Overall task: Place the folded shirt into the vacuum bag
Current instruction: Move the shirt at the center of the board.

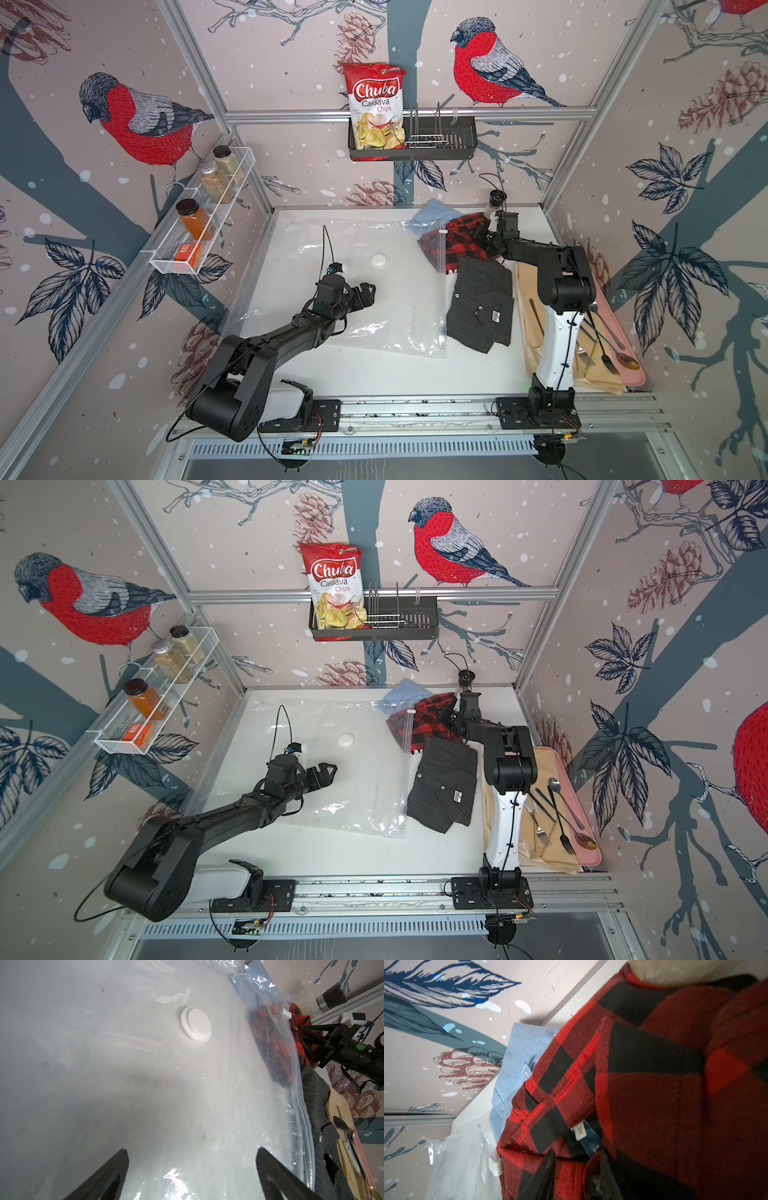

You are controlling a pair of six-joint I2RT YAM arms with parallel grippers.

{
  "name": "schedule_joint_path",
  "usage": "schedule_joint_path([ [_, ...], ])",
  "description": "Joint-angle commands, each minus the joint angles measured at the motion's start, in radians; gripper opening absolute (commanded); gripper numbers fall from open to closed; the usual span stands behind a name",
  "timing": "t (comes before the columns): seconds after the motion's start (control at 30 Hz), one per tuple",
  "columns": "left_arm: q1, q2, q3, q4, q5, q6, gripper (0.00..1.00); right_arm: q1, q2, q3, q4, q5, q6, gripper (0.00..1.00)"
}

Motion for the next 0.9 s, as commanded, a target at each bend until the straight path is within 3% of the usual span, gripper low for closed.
schedule_joint_path([
  [0.0, -0.002, 0.008, 0.011, -0.001, -0.013, 0.014, 0.96, -0.035, 0.021, -0.008, -0.180, 0.129, 0.019, 0.39],
  [0.5, -0.010, 0.041, 0.044, -0.020, -0.018, 0.012, 0.96, -0.179, -0.026, -0.027, -0.174, 0.066, 0.016, 0.39],
  [0.67, -0.036, 0.028, 0.072, -0.064, -0.035, 0.022, 0.96, -0.172, -0.117, -0.067, -0.129, -0.008, -0.015, 0.47],
  [0.87, -0.075, -0.021, 0.095, -0.097, -0.040, 0.012, 0.96, -0.116, -0.294, -0.135, -0.169, 0.007, -0.069, 0.64],
])
